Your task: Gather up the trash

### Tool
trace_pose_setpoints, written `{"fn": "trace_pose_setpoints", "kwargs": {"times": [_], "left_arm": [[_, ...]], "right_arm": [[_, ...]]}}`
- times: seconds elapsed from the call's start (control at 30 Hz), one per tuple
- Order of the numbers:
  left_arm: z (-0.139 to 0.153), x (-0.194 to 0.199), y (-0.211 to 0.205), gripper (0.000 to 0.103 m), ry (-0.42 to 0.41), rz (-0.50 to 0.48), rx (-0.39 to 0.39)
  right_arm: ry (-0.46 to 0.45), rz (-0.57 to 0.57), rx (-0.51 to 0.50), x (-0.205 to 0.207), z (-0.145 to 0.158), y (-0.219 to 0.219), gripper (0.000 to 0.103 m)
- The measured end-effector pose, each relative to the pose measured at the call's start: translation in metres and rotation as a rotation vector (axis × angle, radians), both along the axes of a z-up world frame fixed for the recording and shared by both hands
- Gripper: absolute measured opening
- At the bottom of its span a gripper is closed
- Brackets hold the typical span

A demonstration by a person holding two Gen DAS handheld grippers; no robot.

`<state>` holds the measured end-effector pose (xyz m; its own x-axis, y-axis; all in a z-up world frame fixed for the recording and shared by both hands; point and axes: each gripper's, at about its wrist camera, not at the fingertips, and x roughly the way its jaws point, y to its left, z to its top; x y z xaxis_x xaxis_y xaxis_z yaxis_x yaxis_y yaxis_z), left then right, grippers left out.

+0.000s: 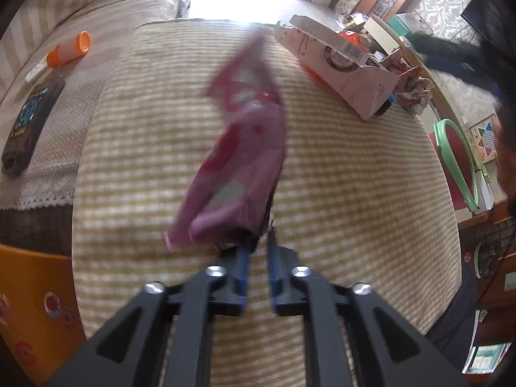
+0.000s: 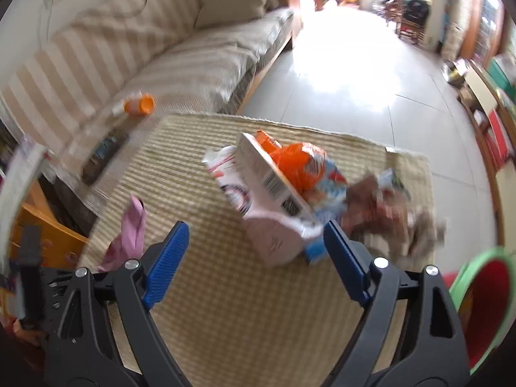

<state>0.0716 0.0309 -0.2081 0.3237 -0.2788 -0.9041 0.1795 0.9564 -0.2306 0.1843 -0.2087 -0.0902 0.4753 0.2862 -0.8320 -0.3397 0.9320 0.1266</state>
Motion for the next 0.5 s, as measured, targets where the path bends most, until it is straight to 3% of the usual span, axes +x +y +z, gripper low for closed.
{"fn": "trace_pose_setpoints", "kwargs": {"times": [0.03,0.13,0.27,0.37,0.4,0.43,0.47,0.5], "left_arm": [[0.002,-0.002,0.001,0.036,-0.007,0.011,-0.009],[0.008,-0.002,0.003,0.055,-0.034,0.041,-0.044],[0.022,0.002,-0.002,0.064,-0.076,0.035,-0.058],[0.025,0.014,-0.013,0.069,-0.107,-0.019,0.02],[0.024,0.019,-0.016,0.069,-0.114,-0.041,0.061],[0.024,0.025,-0.02,0.07,-0.118,-0.061,0.09],[0.023,0.03,-0.023,0.071,-0.119,-0.084,0.109],[0.019,0.035,-0.026,0.071,-0.113,-0.113,0.12]], "right_arm": [[0.021,0.027,-0.035,0.013,-0.004,0.005,0.084],[0.078,0.082,-0.101,0.038,-0.018,0.018,0.084],[0.166,0.109,-0.133,0.053,-0.042,0.029,0.084],[0.194,0.125,-0.118,0.046,-0.054,0.035,0.081],[0.212,0.14,-0.098,0.042,-0.056,0.036,0.074],[0.241,0.151,-0.084,0.038,-0.06,0.038,0.056],[0.263,0.154,-0.081,0.033,-0.062,0.038,0.044],[0.284,0.157,-0.073,0.031,-0.065,0.041,0.042]]}}
